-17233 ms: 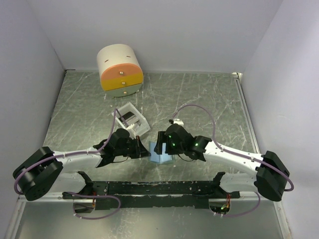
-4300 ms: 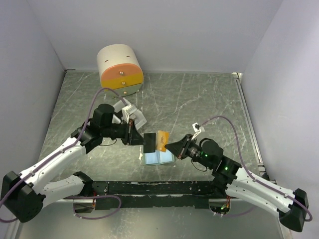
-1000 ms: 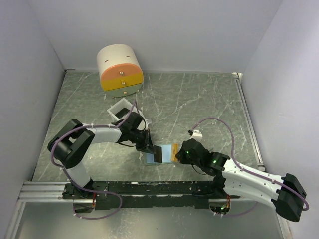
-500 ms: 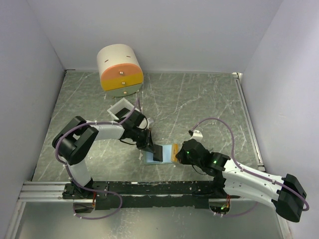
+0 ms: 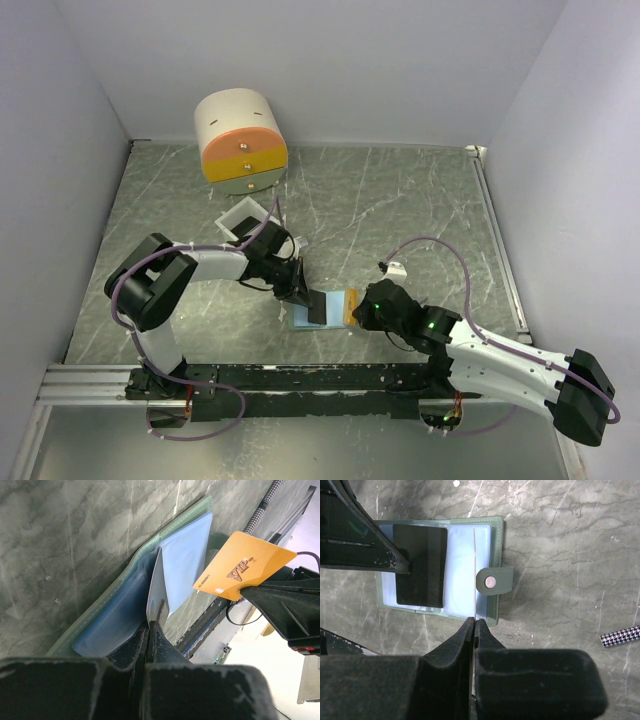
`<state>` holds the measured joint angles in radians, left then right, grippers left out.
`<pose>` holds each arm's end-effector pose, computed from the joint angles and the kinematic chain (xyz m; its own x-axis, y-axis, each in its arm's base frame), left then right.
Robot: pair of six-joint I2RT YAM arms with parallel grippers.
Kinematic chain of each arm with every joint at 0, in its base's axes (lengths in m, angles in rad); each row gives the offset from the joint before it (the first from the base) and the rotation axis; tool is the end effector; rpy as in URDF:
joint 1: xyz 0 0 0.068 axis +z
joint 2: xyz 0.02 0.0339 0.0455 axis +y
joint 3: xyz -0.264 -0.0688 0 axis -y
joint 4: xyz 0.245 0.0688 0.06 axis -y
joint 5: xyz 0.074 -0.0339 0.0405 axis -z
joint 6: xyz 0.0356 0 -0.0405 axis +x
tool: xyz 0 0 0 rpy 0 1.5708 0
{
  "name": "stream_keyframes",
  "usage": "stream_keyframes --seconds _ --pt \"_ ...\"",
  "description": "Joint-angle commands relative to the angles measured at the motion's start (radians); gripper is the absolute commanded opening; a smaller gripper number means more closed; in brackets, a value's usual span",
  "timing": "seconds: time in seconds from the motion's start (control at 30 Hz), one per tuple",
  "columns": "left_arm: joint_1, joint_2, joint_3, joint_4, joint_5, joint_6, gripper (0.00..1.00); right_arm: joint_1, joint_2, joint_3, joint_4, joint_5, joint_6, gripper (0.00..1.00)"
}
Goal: Put the credit cards into the card holder
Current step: Insert the credit card into the card holder.
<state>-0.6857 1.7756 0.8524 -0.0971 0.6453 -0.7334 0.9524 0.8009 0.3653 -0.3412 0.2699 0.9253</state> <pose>0.2364 -0.2211 0.1255 -0.9917 0.1204 -0.0455 0.1152 0.6726 -0.7310 0.1010 0.1256 0.1781 -0.7837 0.2265 -0.5783 -0.0815 0.8856 0.4572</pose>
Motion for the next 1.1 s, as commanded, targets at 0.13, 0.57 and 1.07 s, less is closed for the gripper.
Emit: stream_keyframes --seconds 0.13,0.57,1.07 --pt "0.003 0.015 -0.026 -0.017 0.007 0.012 0.07 0.002 -0.007 -0.019 -0.004 0.012 0.016 0.0" --pt "0.002 0.007 -0.009 -0.033 -0.088 -0.02 0.07 0.002 -0.011 0.005 -0.008 0.063 0.036 0.0" --pt "-0.012 -0.014 -0.107 0.106 -0.121 -0.169 0.07 0.003 -0.021 -0.018 -0.005 0.048 0.049 0.0"
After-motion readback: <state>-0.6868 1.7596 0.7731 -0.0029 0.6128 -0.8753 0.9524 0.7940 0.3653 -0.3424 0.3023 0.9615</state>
